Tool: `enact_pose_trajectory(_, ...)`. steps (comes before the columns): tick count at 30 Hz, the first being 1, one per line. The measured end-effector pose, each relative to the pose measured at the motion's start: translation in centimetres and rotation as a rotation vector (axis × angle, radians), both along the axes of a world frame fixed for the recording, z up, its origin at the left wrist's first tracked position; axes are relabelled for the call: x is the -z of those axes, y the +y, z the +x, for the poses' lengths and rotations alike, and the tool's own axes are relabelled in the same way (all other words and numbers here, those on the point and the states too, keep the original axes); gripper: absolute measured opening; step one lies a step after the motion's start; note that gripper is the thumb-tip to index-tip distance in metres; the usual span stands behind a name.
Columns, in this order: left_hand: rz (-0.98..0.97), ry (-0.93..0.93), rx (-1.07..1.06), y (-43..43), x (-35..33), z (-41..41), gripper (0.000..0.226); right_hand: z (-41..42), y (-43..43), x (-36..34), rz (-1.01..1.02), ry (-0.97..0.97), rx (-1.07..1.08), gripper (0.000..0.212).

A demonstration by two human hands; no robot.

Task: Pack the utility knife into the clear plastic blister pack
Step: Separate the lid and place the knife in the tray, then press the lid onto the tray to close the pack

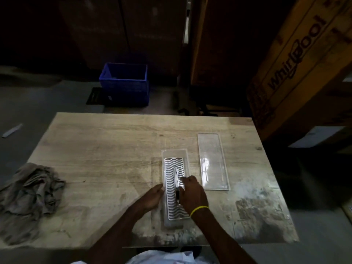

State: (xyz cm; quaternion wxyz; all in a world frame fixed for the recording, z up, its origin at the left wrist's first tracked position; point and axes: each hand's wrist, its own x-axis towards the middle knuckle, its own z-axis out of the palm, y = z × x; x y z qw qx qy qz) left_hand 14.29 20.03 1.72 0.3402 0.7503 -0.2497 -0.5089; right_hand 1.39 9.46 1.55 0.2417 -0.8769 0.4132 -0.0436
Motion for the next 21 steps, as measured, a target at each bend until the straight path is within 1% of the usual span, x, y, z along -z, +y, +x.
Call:
enact_pose_trajectory(2, 0.02, 0.016, 0.008, -0.2, -0.5, -0.3, 0.038, -1.4, -2.2, 0.2, -0.041, -0.206, 0.203, 0.03)
enact_pose_trajectory(3, 0.027, 0.023, 0.0, -0.2, -0.8, -0.4, 0.039, -2.4, -3.5, 0.6, -0.067, -0.279, 0.313, 0.029)
enact_pose_trajectory(4, 0.021, 0.019, -0.007, -0.2, -0.7, -0.4, 0.04, -3.5, -4.9, 0.9, -0.07, -0.308, 0.402, 0.03)
enact_pose_trajectory(6, 0.022, 0.038, -0.031, -0.2, -0.7, -0.5, 0.042, -5.7, -7.2, 1.2, 0.004, -0.255, 0.53, 0.04)
enact_pose_trajectory(9, 0.021, 0.048, -0.057, -0.3, -0.9, -0.8, 0.041, -8.2, -9.4, 1.8, 0.108, 0.027, 0.671, 0.072)
enact_pose_trajectory(11, 0.019, 0.049, -0.062, -0.3, -1.2, -0.9, 0.042, -8.9, -9.9, 1.9, 0.128, 0.164, 0.698, 0.084)
enact_pose_trajectory(13, 0.03, 0.055, -0.071, -0.4, -1.2, -1.0, 0.042, -9.0, -10.1, 2.2, 0.123, 0.196, 0.711, 0.087)
enact_pose_trajectory(16, 0.051, 0.086, -0.089, -0.3, -1.1, -1.1, 0.042, -8.4, -10.0, 2.5, 0.095, 0.183, 0.72, 0.091)
enact_pose_trajectory(21, 0.069, 0.133, -0.121, -0.6, -0.7, -0.9, 0.04, -6.9, -9.7, 3.0, 0.038, 0.174, 0.709, 0.092)
